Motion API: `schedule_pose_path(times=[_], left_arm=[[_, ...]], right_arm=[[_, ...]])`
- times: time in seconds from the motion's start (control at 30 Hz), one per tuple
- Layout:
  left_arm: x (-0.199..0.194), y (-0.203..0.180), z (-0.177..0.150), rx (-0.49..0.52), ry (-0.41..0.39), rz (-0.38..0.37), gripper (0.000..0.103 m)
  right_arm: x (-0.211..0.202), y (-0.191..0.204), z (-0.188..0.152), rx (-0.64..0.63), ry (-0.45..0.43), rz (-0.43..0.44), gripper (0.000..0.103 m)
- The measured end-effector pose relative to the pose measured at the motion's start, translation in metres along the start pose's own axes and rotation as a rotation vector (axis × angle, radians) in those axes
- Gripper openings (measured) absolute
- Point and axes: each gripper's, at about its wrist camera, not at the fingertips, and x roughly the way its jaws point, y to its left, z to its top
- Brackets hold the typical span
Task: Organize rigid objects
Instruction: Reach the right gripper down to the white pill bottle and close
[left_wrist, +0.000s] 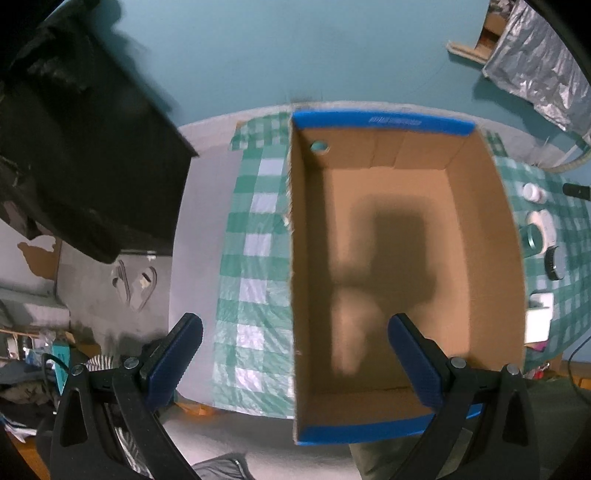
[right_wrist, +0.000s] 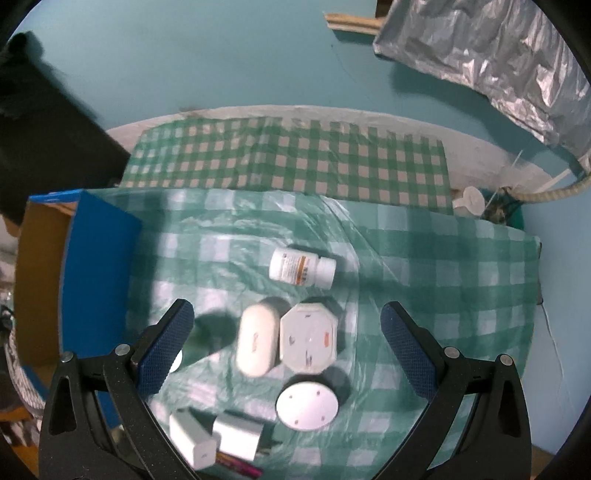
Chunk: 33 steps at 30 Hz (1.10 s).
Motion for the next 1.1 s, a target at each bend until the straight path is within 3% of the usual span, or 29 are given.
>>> schedule_pose_path(times=[0.27, 0.4, 0.5, 0.77, 0.83, 0.97, 1.1], left_arm=[[0.042, 0.011, -0.008, -0.006, 0.085, -0.023, 0.098], [0.053, 0.015, -0.012, -0.015, 0.101, -0.042, 0.088], [0.062, 0.017, -0.014, -0.023, 0.118, -0.059, 0.085], [0.075, 0.014, -0.017, -0.02, 0.149, -0.055, 0.061], [0.078, 0.015, -0.017, -0.028, 0.154, -0.061, 0.06], [0.085, 0.015, -0.017, -0.051, 0.188, -0.082, 0.045], [0.086, 0.013, -0.019, -0.061, 0.207, -0.099, 0.031]], right_arm=[[0.049, -0.011, 0.022, 0.056, 0.062, -0.037, 0.099], [0.067, -0.016, 0.029, 0.083, 0.084, -0.061, 0.098], [0.08, -0.018, 0.031, 0.103, 0.105, -0.067, 0.09], [0.093, -0.018, 0.03, 0.114, 0.114, -0.06, 0.076], [0.093, -0.018, 0.029, 0.119, 0.107, -0.057, 0.074], [0.091, -0.018, 0.032, 0.104, 0.084, -0.077, 0.06], [0.091, -0.019, 0.032, 0.089, 0.086, -0.067, 0.058]])
